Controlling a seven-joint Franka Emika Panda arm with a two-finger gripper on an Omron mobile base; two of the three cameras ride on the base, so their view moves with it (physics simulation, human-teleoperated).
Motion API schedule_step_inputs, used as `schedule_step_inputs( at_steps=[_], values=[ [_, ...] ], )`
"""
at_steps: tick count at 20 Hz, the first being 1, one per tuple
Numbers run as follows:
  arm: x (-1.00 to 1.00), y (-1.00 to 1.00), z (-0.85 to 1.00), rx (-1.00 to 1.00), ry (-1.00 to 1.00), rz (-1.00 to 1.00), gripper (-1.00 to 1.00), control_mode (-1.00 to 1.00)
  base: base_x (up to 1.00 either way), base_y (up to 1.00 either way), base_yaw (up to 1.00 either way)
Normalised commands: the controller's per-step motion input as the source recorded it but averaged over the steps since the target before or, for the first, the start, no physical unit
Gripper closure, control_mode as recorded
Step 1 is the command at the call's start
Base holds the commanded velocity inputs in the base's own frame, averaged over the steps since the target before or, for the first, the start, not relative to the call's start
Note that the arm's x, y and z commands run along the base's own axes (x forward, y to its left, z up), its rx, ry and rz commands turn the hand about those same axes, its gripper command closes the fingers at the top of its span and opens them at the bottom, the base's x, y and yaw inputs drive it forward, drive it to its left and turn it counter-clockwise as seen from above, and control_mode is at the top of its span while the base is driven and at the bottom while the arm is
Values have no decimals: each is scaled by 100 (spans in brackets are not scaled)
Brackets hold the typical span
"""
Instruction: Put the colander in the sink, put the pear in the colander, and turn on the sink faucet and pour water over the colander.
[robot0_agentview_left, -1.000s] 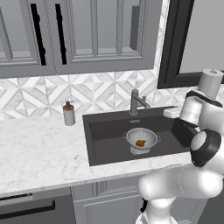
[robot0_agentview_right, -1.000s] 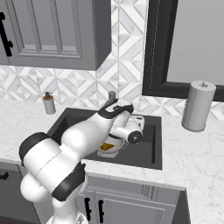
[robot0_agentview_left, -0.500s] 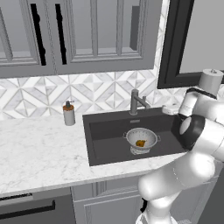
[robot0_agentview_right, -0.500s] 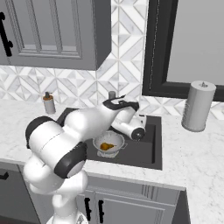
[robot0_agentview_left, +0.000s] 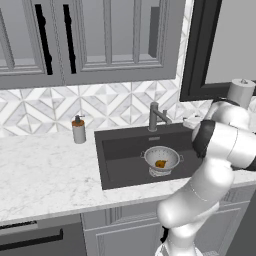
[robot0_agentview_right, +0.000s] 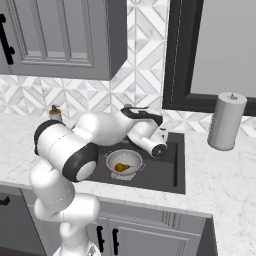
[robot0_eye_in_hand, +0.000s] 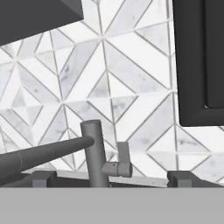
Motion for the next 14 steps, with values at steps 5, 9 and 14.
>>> schedule_step_inputs(
  at_steps=[5,9,14],
  values=[
    [9,0,-8,0,-1,0,-100,-100,0,0,0],
    [7,0,-19,0,0,0,-100,-100,0,0,0],
    [9,0,-19,0,0,0,-100,-100,0,0,0]
  ],
)
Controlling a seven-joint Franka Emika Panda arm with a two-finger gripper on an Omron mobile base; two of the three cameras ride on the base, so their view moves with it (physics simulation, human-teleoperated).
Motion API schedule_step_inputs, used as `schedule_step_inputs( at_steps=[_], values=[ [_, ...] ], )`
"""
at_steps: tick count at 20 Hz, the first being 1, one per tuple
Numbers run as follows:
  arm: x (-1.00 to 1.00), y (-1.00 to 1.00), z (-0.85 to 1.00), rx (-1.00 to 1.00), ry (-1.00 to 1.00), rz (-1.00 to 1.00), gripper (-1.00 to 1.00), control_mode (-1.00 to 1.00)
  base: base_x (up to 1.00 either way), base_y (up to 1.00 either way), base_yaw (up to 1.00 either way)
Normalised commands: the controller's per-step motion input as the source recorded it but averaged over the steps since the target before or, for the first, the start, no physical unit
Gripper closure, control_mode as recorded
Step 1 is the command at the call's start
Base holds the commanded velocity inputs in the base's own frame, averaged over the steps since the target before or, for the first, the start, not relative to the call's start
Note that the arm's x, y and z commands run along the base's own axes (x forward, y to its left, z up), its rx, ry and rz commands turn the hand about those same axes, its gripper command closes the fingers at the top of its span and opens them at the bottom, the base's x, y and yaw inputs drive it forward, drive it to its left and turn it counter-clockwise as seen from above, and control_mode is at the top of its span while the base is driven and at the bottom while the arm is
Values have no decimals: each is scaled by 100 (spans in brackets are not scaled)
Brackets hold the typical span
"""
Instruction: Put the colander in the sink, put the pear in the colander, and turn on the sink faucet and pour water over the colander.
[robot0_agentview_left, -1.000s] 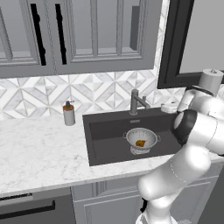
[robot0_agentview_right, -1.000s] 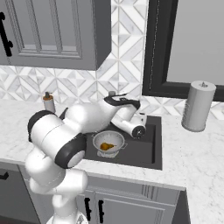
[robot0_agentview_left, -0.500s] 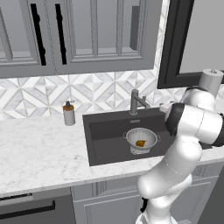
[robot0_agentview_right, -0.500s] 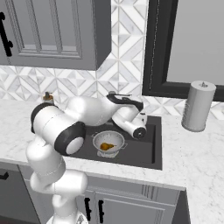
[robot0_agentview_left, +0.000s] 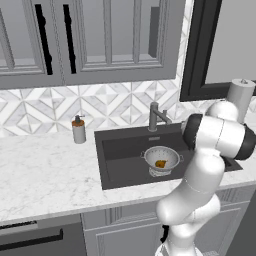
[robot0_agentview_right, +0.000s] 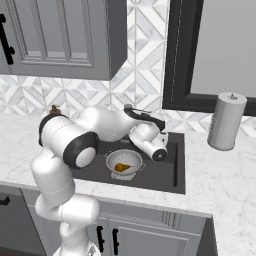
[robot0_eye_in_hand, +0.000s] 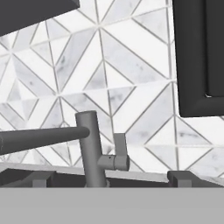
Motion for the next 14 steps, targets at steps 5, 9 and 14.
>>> schedule_step_inputs(
  at_steps=[5,9,14],
  values=[
    [18,0,-13,2,0,0,-100,-100,0,0,0],
    [32,5,-13,0,-1,0,-100,-100,0,0,0],
    [30,11,-12,0,-2,0,-100,-100,0,0,0]
  ],
)
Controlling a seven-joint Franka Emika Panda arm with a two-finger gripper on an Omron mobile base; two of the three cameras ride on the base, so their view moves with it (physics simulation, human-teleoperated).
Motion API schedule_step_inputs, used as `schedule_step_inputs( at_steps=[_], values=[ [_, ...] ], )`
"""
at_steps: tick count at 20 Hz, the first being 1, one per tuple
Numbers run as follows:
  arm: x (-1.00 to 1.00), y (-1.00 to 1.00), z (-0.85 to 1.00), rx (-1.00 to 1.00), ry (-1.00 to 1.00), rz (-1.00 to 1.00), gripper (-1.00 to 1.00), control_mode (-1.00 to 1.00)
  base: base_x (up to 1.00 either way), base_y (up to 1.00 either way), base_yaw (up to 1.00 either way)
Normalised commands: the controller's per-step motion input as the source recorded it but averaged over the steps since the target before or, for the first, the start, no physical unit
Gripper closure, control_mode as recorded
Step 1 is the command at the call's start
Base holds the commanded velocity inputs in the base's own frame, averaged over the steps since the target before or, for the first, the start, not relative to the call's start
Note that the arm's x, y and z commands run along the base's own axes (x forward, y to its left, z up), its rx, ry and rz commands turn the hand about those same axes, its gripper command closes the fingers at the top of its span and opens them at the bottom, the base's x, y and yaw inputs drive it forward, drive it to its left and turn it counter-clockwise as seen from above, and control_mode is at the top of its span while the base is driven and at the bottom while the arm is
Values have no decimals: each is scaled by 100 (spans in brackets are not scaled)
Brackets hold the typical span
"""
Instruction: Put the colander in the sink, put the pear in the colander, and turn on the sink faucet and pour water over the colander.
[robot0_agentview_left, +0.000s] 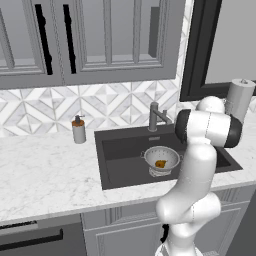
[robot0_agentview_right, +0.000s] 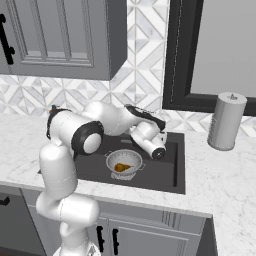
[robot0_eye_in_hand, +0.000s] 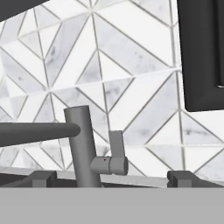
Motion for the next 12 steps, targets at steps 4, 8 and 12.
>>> schedule_step_inputs(
  at_steps=[4,8,12],
  values=[
    [29,3,-8,0,-1,0,-100,-100,0,0,0],
    [31,0,-3,0,0,0,-100,-100,0,0,0],
    [23,0,-1,0,0,0,-100,-100,0,0,0]
  ],
)
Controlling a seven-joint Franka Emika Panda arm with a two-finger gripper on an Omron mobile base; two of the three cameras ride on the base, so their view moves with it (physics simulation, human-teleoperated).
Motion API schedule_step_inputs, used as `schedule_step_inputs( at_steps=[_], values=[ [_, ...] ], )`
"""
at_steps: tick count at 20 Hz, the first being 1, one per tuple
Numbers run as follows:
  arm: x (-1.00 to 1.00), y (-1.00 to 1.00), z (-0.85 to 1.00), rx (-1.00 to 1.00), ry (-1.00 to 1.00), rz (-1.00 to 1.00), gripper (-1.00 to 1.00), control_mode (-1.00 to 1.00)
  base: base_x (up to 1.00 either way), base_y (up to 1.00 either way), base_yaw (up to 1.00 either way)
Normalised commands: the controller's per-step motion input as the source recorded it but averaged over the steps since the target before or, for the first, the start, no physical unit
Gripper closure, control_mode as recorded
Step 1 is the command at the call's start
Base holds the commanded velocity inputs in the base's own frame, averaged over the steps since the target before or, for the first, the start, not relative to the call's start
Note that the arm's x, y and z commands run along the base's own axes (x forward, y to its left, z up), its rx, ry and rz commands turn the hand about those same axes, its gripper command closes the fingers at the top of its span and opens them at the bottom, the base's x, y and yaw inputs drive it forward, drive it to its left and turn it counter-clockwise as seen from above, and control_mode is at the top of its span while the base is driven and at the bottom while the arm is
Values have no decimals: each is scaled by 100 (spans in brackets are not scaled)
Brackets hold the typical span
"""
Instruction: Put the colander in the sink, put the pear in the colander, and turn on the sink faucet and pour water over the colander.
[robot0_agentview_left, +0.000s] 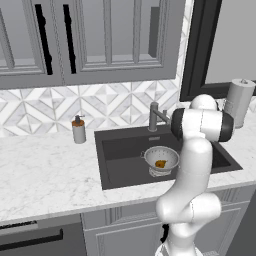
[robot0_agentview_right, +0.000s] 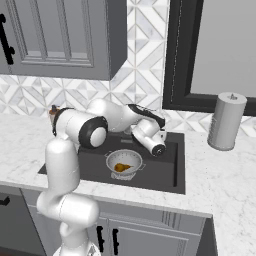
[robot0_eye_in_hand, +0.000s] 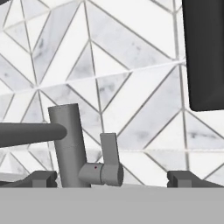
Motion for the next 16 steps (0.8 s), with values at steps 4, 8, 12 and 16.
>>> schedule_step_inputs(
  at_steps=[4,8,12,16],
  values=[
    [11,1,-1,0,0,0,-100,-100,0,0,0],
    [11,3,0,0,0,0,-100,-100,0,0,0],
    [15,9,-2,0,0,0,-100,-100,0,0,0],
    [17,14,-3,0,0,0,-100,-100,0,0,0]
  ],
)
